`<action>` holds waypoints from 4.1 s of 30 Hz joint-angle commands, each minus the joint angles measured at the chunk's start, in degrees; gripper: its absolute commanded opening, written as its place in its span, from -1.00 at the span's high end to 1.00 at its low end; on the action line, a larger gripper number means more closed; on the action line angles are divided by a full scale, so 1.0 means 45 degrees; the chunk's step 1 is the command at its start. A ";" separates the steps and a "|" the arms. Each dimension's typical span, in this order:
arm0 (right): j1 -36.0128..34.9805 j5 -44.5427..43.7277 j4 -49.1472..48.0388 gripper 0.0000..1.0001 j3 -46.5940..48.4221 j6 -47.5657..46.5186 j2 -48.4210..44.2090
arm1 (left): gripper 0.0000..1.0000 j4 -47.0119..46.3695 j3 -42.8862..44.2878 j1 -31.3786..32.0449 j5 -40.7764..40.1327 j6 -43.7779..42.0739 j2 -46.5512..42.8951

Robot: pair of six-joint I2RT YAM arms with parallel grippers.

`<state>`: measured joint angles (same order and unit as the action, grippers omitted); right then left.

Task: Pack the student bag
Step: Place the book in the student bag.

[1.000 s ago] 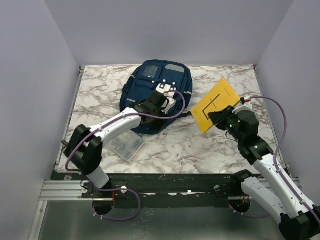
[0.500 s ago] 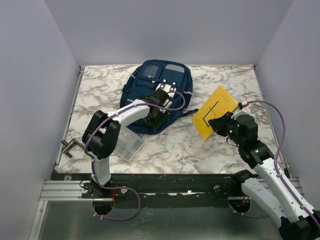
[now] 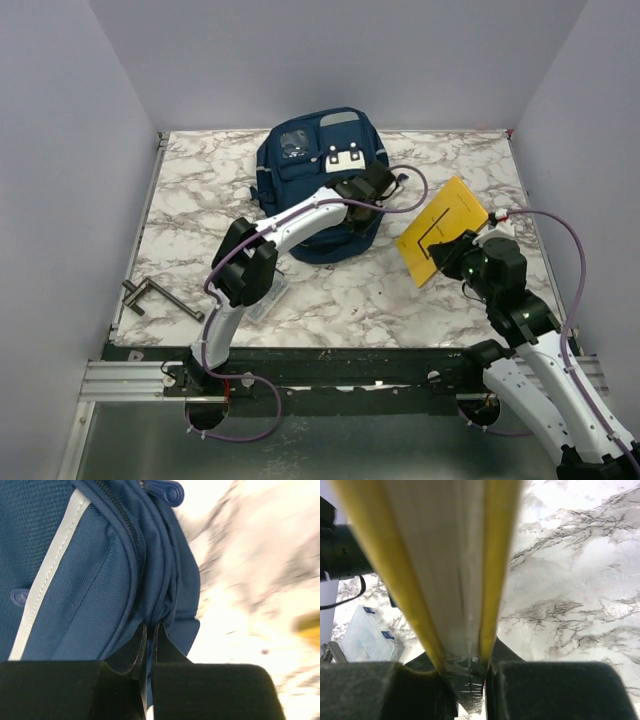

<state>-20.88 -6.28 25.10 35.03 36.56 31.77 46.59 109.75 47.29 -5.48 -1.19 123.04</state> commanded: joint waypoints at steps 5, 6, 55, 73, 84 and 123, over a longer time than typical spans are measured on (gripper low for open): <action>0.0042 -0.0587 0.0749 0.99 0.0620 0.0737 -0.0795 | -0.20 0.0233 0.1193 0.0351 0.4279 0.2404 -0.0890; 0.0034 -0.0572 0.0849 0.99 0.0556 0.0823 -0.0889 | -0.28 0.0215 0.0748 0.0366 0.4089 0.2141 -0.1314; 0.0068 1.1827 -0.2452 0.99 0.1836 -0.1068 0.9522 | 1.00 -0.5122 -0.4855 0.0016 0.3014 0.1811 -0.8144; 0.0218 0.6041 -0.1755 -0.99 -0.0574 0.1453 0.6799 | 1.00 -0.5402 -0.5567 -0.0621 0.4412 0.2799 -0.7822; 0.0054 0.9984 -1.0259 -0.82 -0.6445 0.7961 0.4349 | 1.00 -0.5436 -0.5420 -0.0684 0.5337 0.3150 -0.7440; 0.1300 0.8525 -2.2740 0.99 -0.1727 1.1612 1.6166 | 1.00 -0.5792 -0.6461 -0.0586 0.4134 0.2088 -0.9189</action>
<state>-11.38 42.78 -55.72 29.74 77.80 101.71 25.89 80.12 44.31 10.92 7.25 84.20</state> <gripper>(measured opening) 0.158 0.013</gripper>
